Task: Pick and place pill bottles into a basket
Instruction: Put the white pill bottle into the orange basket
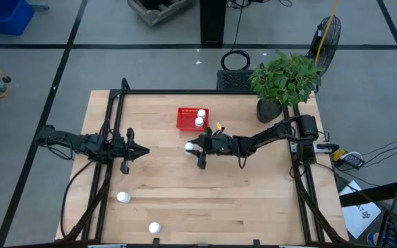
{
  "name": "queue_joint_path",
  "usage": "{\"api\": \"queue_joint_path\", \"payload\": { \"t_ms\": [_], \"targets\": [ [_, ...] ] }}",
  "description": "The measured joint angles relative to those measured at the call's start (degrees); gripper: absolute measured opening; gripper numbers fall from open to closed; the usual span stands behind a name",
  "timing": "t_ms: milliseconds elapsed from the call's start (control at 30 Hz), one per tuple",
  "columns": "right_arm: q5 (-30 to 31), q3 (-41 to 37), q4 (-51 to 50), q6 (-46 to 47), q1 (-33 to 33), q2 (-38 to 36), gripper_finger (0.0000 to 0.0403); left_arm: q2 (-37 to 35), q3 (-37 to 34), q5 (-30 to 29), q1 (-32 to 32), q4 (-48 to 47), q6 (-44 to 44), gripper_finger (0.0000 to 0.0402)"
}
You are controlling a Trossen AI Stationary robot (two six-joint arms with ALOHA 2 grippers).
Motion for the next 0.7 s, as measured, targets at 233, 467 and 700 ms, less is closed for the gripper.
{"api": "queue_joint_path", "payload": {
  "t_ms": [233,467,700],
  "targets": [
    [-4.30,8.30,-8.30,-3.11,-4.76,0.00,0.0156,-0.01,0.00,-0.01,0.02,-0.02,-0.02,0.0035],
    [-2.88,19.27,-23.50,-4.44,-10.35,-0.09,0.0153,0.00,0.00,-0.01,0.00,0.00,-0.01,0.0035],
    [-8.69,20.29,-21.97,-1.60,-17.43,0.29,0.0157,-0.01,0.00,0.00,0.00,-0.01,-0.02,0.0035]
  ]
}}
